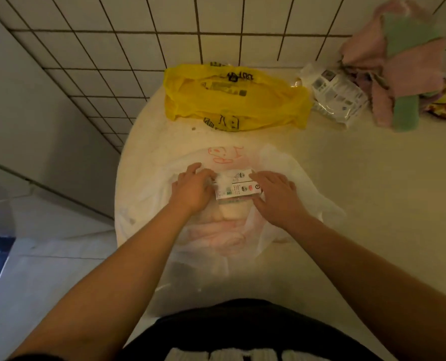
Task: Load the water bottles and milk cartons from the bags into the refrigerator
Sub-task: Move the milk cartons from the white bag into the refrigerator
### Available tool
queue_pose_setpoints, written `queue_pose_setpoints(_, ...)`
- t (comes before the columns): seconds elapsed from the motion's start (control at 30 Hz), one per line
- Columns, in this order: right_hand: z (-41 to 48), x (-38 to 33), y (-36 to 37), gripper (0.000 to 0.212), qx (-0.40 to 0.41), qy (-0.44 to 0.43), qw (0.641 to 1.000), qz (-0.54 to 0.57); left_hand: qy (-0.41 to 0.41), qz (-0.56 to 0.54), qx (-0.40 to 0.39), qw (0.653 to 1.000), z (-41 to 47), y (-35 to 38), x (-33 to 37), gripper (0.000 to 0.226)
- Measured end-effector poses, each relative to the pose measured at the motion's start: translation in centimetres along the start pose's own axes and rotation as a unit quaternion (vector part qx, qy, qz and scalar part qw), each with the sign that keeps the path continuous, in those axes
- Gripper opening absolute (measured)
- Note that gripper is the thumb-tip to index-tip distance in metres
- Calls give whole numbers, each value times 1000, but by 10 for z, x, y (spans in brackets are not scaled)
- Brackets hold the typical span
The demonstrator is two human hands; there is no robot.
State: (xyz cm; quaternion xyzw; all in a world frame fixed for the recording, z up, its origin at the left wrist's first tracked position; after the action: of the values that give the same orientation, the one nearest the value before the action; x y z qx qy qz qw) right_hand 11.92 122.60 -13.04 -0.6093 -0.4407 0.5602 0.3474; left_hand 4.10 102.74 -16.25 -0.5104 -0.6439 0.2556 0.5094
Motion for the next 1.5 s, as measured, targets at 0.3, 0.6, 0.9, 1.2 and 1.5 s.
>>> queue_pose_setpoints(0.3, 59, 43, 26, 43, -58, -16, 998, -18, -39, -68, -61, 995, 73, 8, 3, 43)
queue_pose_setpoints(0.6, 72, 70, 39, 45, -74, 13, 995, 73, -33, -83, -93, 992, 84, 29, 3, 50)
queue_pose_setpoints(0.9, 43, 26, 38, 64, -33, -128, 991, 5, 65, -97, 33, 993, 32, 25, 10, 38)
queue_pose_setpoints(1.2, 50, 14, 47, 54, -24, -126, 988, -81, 29, -80, 9, 996, 26, 28, -3, 44)
queue_pose_setpoints(1.5, 37, -5, 59, 38, -33, -161, 977, -132, -83, -140, 47, 986, -4, 34, -30, 30)
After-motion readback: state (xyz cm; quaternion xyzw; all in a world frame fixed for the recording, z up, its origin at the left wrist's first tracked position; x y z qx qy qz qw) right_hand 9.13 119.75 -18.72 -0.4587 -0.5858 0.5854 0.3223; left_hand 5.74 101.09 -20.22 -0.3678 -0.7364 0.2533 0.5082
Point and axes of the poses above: each hand's wrist, its own z-axis towards the middle knuckle, its own y-axis out of the palm, x = y × z, the point moved 5 cm from there along z, towards the middle knuckle, and after that the axes turned 6 degrees about -y, right-handed, at the moved point
